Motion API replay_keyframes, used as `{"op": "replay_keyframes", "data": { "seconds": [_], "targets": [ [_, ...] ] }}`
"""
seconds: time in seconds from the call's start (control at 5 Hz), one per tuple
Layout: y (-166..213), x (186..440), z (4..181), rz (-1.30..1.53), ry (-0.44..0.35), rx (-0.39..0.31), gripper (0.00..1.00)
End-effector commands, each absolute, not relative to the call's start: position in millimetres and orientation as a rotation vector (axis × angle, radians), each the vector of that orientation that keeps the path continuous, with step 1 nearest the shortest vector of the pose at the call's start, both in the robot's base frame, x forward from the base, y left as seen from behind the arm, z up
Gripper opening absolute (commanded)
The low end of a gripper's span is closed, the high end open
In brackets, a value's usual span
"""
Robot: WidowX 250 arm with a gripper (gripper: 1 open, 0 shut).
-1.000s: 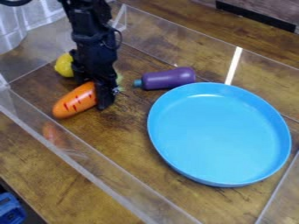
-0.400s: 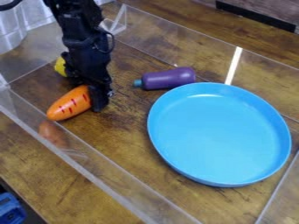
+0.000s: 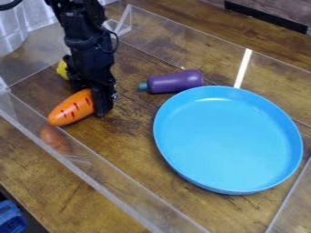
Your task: Move the carrot to the right side
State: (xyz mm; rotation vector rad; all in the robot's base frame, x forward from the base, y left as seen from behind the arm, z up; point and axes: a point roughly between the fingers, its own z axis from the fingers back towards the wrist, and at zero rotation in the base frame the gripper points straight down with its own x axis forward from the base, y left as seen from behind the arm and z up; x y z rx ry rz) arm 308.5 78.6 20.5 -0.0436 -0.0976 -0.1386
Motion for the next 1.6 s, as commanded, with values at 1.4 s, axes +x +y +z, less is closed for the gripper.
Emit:
{"op": "replay_keyframes", "data": {
  "seconds": [1.4],
  "targets": [
    [-95, 339, 77.3, -0.429, -0.26, 0.108, 0.0]
  ]
}}
